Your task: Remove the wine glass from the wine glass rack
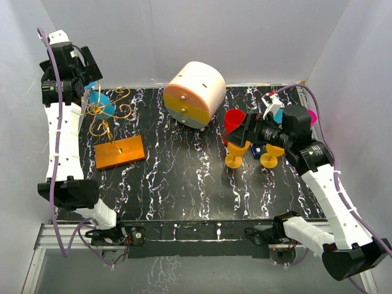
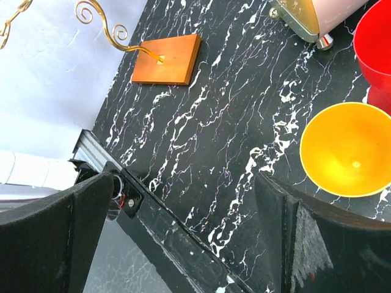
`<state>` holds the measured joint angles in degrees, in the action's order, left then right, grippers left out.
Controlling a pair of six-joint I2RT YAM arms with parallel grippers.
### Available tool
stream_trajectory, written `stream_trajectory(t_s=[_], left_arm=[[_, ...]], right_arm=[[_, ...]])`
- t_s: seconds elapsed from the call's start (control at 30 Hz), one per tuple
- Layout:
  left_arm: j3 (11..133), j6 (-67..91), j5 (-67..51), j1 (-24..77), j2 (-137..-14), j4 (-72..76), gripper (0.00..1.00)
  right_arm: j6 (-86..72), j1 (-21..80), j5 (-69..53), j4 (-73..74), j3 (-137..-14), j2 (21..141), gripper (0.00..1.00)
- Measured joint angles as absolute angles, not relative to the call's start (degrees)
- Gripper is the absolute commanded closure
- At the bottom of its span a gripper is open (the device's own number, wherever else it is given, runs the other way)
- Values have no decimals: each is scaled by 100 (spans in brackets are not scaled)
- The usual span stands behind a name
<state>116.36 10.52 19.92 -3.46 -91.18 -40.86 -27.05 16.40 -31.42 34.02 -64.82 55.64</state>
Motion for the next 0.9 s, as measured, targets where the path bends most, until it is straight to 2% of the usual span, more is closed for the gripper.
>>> stream_trajectory(t_s=[0.6,0.9], left_arm=[[11633,1135,657,-915,-9526,-4029,1],[11633,1009,609,-921,-9649,-4069,1]], right_arm=[[-2685,1640,-3100,3398,-6346,5610,2],[-2692,1640,-3111,3315,-6309,5664,2]])
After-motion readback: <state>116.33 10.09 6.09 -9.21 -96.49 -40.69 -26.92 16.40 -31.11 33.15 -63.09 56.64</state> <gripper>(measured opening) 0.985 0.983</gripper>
